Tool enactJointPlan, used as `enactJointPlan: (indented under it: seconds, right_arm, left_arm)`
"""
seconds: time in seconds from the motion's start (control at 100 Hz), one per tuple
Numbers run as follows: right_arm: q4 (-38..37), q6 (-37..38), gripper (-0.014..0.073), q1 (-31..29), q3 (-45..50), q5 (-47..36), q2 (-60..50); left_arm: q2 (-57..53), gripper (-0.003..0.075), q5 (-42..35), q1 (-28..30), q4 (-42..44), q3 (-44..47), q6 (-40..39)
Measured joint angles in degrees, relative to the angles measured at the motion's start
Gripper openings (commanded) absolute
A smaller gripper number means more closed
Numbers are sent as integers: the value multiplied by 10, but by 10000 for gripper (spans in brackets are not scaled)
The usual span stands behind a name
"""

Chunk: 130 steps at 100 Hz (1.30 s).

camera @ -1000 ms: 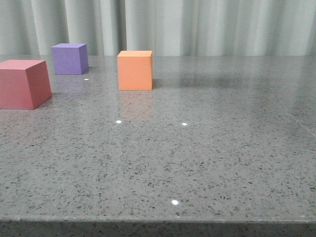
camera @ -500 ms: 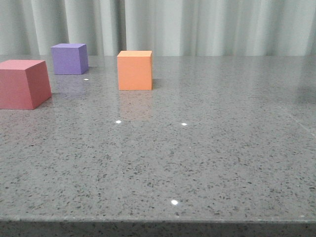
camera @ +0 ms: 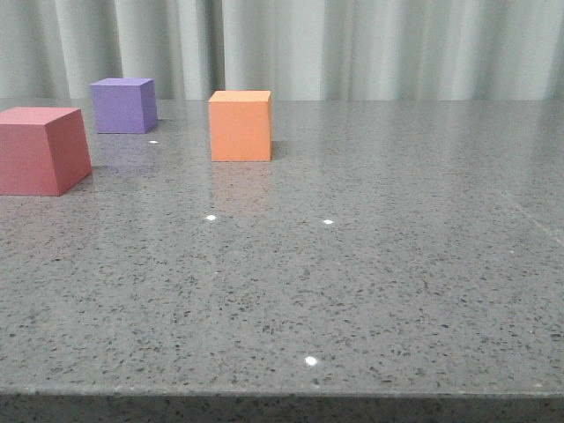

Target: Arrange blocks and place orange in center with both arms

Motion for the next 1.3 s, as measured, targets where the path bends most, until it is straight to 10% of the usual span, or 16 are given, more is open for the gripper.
enactJointPlan:
  seconds: [0.48, 0.85, 1.3]
  right_arm:
    - [1, 0, 570, 0, 125, -51, -169]
    - [1, 0, -116, 0, 130, -57, -169]
    - [1, 0, -110, 0, 130, -57, -169]
  left_arm:
    - [0, -20, 0, 0, 0, 0, 0]
    - [0, -20, 0, 0, 0, 0, 0]
    - [0, -20, 0, 0, 0, 0, 0]
